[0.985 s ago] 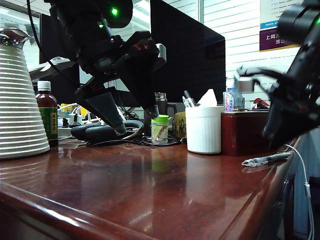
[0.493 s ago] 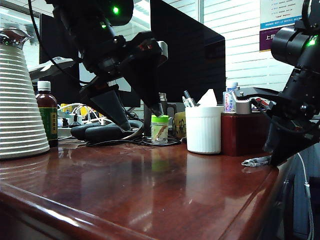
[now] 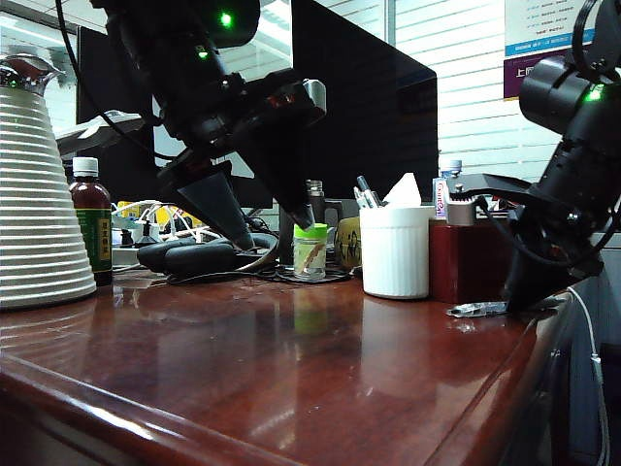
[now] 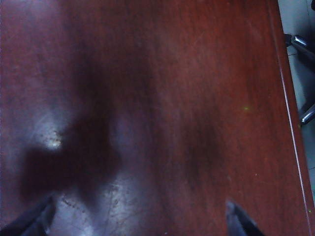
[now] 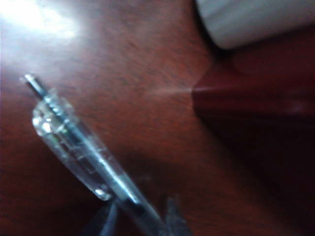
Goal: Pick up all the pens on the desk and put them into the pen holder one by one.
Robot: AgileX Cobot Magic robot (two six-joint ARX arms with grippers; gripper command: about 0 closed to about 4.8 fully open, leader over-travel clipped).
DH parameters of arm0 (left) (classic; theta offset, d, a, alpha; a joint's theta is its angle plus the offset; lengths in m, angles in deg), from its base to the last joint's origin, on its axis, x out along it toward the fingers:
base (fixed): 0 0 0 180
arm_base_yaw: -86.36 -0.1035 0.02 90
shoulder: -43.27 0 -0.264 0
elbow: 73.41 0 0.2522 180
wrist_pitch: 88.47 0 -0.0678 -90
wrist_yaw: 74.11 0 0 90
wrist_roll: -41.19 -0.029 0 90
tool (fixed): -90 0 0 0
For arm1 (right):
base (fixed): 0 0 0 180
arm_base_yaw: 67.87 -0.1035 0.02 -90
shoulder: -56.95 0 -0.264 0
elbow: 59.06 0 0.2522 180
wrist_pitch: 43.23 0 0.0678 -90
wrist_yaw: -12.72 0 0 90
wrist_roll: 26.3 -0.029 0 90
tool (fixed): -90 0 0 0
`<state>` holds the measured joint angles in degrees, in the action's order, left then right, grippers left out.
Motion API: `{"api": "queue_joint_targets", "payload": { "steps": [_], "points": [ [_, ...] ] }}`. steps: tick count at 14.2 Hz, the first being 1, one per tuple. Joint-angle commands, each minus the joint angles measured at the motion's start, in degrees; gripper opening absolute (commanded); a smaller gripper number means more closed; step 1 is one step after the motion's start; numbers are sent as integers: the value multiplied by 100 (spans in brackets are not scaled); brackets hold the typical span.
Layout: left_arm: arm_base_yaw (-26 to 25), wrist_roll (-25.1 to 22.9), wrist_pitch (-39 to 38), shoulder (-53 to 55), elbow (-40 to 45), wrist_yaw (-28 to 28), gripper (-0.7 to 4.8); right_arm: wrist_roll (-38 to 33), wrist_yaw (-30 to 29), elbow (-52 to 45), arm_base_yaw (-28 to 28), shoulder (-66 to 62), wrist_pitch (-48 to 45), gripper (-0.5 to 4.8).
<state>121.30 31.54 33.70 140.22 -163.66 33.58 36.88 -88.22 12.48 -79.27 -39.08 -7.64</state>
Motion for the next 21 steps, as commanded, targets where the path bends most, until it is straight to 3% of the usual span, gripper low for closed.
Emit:
{"api": "queue_joint_targets", "payload": {
  "steps": [1,3,5,9,14,16,17,20,21],
  "points": [
    [0,-42,46,-15,-2,-15,466,-173,-374,-39,-11,-87,369,117],
    [0,-42,44,-15,-2,-15,466,-352,-420,-39,-42,-87,378,111],
    [0,-44,46,-15,-2,-13,466,-363,-448,-39,-118,-87,551,-1],
    [0,-44,50,-15,-2,-15,466,-1084,-634,-37,-557,-37,125,-5],
    [-28,-48,66,-17,-2,-264,466,-3685,-1314,-37,-807,837,-1976,-5],
    [-26,-42,275,-17,-2,-310,466,-4865,-1344,-37,-807,1134,-3407,-5],
    [-24,-33,452,-17,-4,-308,466,-5495,-1314,-37,-807,1121,-4603,-5],
    [-24,28,525,-17,-4,-317,466,-6096,-975,-39,-678,813,-5519,-5],
    [-24,28,610,-17,-4,-350,466,-6585,-1005,-42,-586,581,-5851,-5]
  ]
}}
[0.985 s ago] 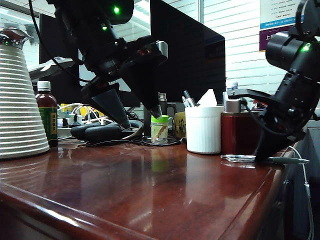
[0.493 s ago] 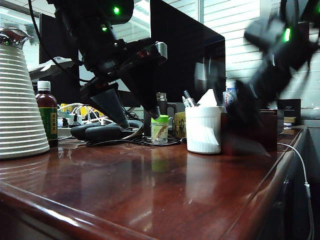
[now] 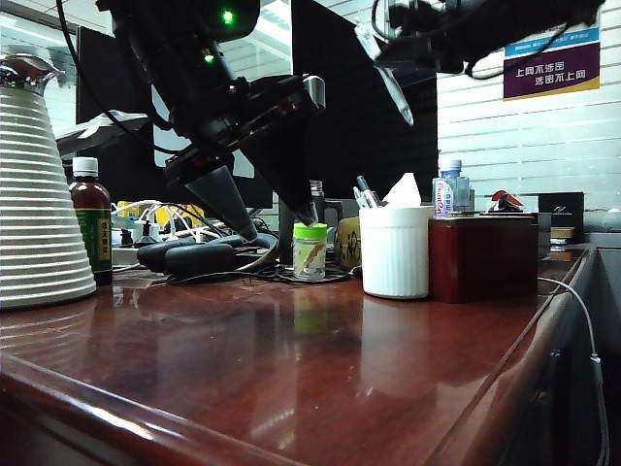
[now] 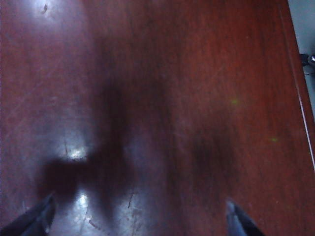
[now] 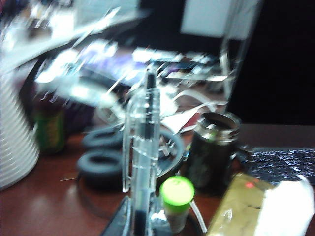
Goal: Pick up all the pens on the desk and put them into the pen holder one by one.
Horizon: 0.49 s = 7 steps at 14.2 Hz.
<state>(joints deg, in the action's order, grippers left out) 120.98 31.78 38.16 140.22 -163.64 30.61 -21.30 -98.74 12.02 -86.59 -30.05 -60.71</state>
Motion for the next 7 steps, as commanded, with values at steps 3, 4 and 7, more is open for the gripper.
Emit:
{"api": "queue_joint_targets", "payload": {
  "steps": [3,4,7],
  "points": [
    [9,-2,352,-15,-7,-57,466,-1252,-28,7,195,-1049,-1576,-5],
    [9,-2,391,-15,-7,-63,466,-1252,-35,9,195,-1202,-1657,-5],
    [9,0,603,-15,-7,-210,466,-1027,-35,-7,195,-1370,-1274,-5]
  ]
}}
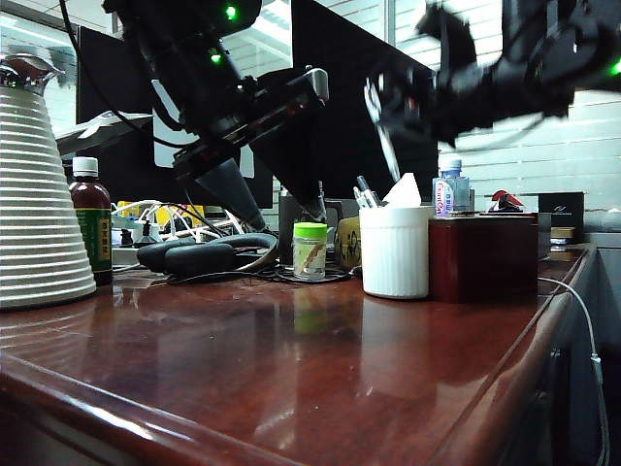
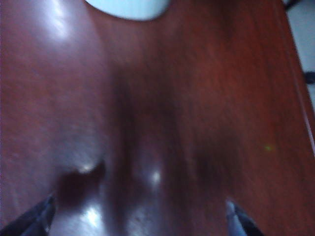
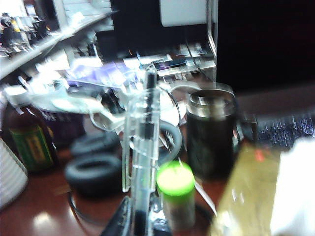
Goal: Pick up all the pens on the desk and put them into the pen holder one by one.
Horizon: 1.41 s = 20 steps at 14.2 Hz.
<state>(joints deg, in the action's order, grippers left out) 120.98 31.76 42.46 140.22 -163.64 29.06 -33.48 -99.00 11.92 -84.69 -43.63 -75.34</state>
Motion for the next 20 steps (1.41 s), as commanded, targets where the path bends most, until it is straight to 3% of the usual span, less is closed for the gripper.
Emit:
{"api": "queue_joint_targets", "payload": {
  "steps": [1,4,7,10,16,17,18,19,20],
  "points": [
    [9,2,179,-15,-7,-57,466,260,-44,4,4,-13,317,-5],
    [9,2,199,-15,-7,-57,466,271,-50,4,4,-17,1019,-5],
    [9,35,138,-15,-7,-52,466,295,-50,7,4,-17,1088,-5],
    [11,46,68,-15,-7,-50,466,293,-269,9,4,-17,1093,154],
    [11,61,61,-28,-11,22,455,289,-271,9,4,535,1185,162],
    [11,155,-83,-101,-42,127,355,286,-267,9,4,949,1412,159],
    [9,155,-275,-286,-48,240,193,262,-264,9,4,1445,1722,130],
    [9,201,-365,-546,-46,227,53,269,-238,9,4,1998,2120,39],
    [9,238,-308,-863,-46,238,-7,313,-219,7,4,2544,2531,-5]
  ]
}}
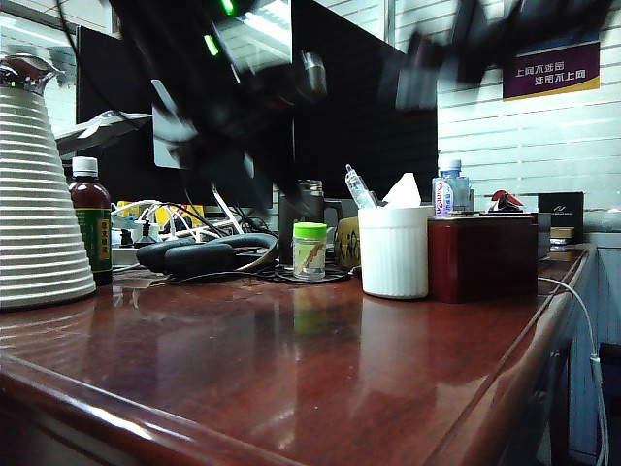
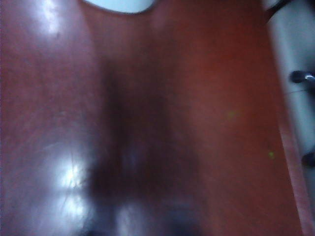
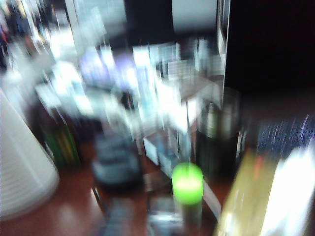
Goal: Pick up all the pens on the desk and put them into the pen holder one by one.
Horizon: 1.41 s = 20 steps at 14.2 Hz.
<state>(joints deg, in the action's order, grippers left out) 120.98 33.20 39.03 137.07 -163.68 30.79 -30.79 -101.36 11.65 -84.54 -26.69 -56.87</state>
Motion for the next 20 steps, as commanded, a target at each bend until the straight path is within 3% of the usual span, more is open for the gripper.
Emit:
{"api": "queue_joint_targets", "payload": {
  "steps": [1,3,8,10,13,15,18,20],
  "points": [
    [13,96,133,-903,-42,107,-6,70,144,33,-9,1377,1115,-5],
    [11,164,-37,-1705,-42,140,-6,192,398,33,-9,2291,2006,-6],
    [9,243,-1853,-4024,11,9,-6,299,990,-251,-15,4887,4478,-5],
    [9,245,-1893,-5125,404,-181,-6,297,1178,-741,-17,6157,5213,-6],
    [9,417,-1456,-6940,1397,-223,-6,234,1506,-1521,-17,8133,5705,-6],
    [7,728,-1062,-7842,2138,-361,-6,-59,1449,-1698,-37,8229,6343,-5],
    [0,1615,299,-8594,3679,-494,-6,-208,863,-2734,-22,8196,5414,-6],
    [0,1661,1491,-8574,4688,-481,-6,-540,892,-3718,-37,8214,4419,-5]
  ]
}}
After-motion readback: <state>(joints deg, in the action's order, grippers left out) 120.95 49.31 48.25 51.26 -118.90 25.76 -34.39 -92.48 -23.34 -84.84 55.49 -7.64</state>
